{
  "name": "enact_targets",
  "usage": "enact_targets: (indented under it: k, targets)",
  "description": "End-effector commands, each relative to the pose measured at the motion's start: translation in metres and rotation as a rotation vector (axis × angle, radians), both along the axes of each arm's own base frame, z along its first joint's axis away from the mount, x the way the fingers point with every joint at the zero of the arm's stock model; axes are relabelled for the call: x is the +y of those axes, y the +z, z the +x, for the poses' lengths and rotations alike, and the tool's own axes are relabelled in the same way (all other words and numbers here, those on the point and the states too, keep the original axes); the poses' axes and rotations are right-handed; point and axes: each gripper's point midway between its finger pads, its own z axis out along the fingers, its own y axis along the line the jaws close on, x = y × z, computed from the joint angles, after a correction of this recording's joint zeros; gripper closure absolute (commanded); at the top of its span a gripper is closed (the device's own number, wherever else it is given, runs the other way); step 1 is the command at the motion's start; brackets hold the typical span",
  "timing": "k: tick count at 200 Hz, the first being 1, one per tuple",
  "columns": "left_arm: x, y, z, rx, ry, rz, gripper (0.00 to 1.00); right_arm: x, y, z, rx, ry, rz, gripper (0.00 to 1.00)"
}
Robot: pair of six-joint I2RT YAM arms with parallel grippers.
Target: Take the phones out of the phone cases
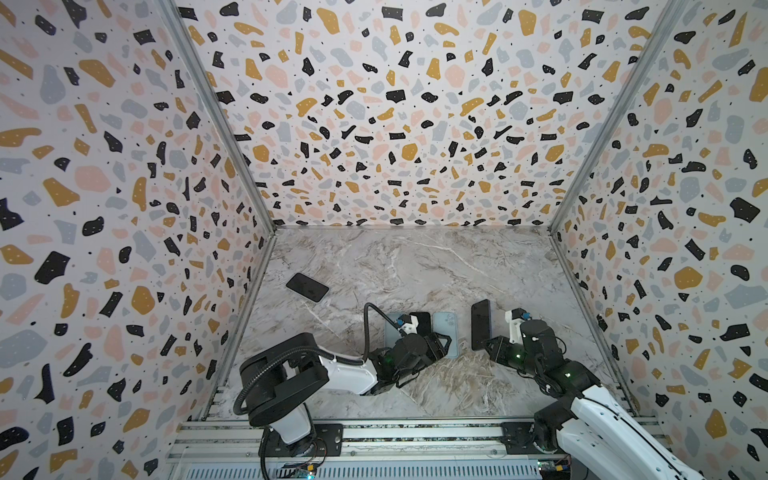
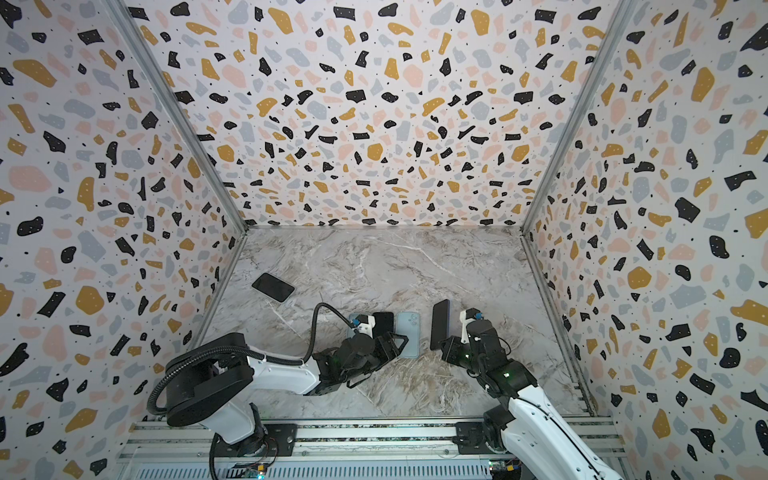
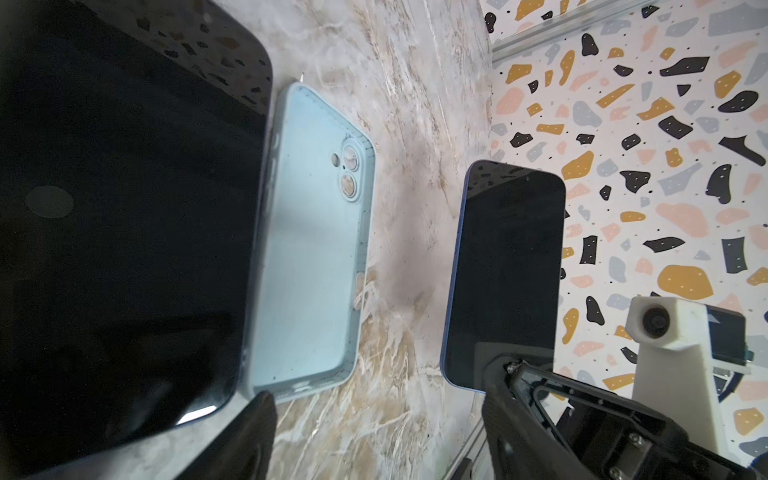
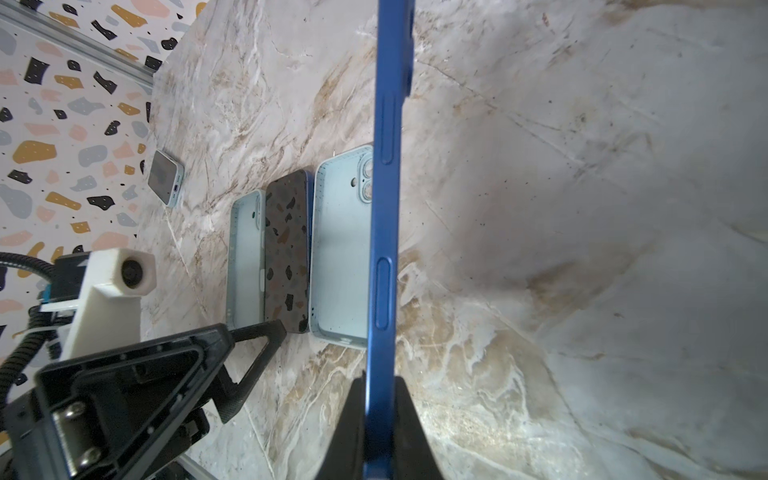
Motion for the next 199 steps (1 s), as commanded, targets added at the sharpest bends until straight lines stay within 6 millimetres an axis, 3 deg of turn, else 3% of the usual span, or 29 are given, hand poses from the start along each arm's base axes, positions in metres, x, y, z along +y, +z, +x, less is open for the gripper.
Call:
enact_targets:
  k: [1,43,65,116,147,199]
  targets:
    - [-0.006,0.030,0.004,-0.068,-0.006,-0.018,0.19,0.005,0.014,0.010,-0.083,0.016,-0.001,1.00]
    - [0.013,0.078,0.013,-0.216,0.027,0.041,0.18,0.012,0.001,0.009,-0.062,0.049,-0.026,1.00]
    - [0.032,0.110,0.022,-0.345,0.053,0.171,0.14,0.014,-0.008,0.009,-0.050,0.056,-0.042,1.00]
    - [0.089,0.164,0.030,-0.554,0.140,0.411,0.00,0.021,-0.019,0.010,-0.053,0.077,-0.042,1.00]
    - [0.115,0.183,0.030,-0.596,0.179,0.483,0.00,0.022,-0.024,0.010,-0.053,0.078,-0.041,1.00]
    - [0.140,0.190,0.029,-0.598,0.220,0.513,0.00,0.030,-0.028,0.013,-0.049,0.096,-0.018,1.00]
